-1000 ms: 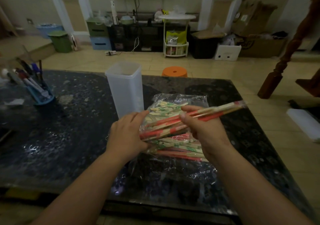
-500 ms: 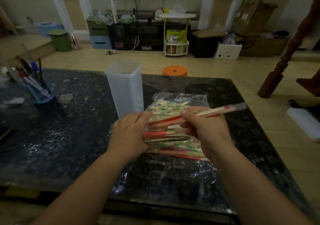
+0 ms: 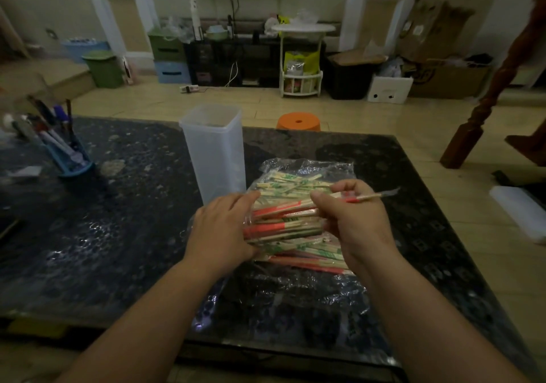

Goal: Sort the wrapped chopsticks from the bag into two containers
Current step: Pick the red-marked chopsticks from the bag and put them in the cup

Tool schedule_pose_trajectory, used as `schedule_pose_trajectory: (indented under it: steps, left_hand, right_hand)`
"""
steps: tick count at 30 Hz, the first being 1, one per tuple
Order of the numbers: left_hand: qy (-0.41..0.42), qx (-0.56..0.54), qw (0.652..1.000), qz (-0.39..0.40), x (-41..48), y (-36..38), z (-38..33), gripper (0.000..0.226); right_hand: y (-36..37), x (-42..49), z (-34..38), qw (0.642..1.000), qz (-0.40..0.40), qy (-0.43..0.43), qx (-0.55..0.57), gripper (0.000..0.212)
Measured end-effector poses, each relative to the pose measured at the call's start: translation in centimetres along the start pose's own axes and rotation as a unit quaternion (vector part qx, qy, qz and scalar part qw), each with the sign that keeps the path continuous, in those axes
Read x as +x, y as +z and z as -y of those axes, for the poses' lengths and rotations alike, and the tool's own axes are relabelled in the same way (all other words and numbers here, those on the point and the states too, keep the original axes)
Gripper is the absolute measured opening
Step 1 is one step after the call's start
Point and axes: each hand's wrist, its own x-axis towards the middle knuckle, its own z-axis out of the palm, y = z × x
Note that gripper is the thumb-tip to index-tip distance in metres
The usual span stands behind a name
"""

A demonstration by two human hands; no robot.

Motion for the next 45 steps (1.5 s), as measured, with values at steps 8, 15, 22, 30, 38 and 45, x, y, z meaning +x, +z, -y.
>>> schedule_pose_trajectory:
  steps: [8, 15, 22, 30, 38, 45]
  left_hand:
    - [-0.008, 0.002, 1.000, 0.009, 0.0, 0.1, 0.0, 0.101]
    - [-0.011, -0.009, 1.000, 0.010, 0.1, -0.1, 0.0, 0.101]
    - [0.004, -0.007, 1.000, 0.003, 0.0, 0.0, -0.1, 0.100]
    - [-0.007, -0.007, 1.000, 0.008, 0.2, 0.1, 0.0, 0.102]
    - [-0.034, -0.013, 0.999, 0.009, 0.0, -0.6, -0.2, 0.100]
    - [-0.102, -0.031, 0.994, 0.007, 0.2, -1.6, 0.1, 0.105]
  right_hand:
    - [-0.4, 0.5, -0.4, 0.996, -0.065, 0.022, -0.049, 0.017]
    - [-1.0, 0.7, -1.2, 0.971, -0.074, -0.089, -0.211, 0.031]
    - [-0.3, 0.3, -2.2, 0.924, 0.123, -0.067, -0.355, 0.058]
    - [-0.3, 0.6, -2.2, 0.939, 0.046, -0.099, -0.326, 0.049]
    - [-0.7, 0.3, -1.6, 0.954, 0.026, -0.081, -0.287, 0.044]
    - [-1.6, 0.8, -2.0, 0.942, 0.026, -0.030, -0.332, 0.015]
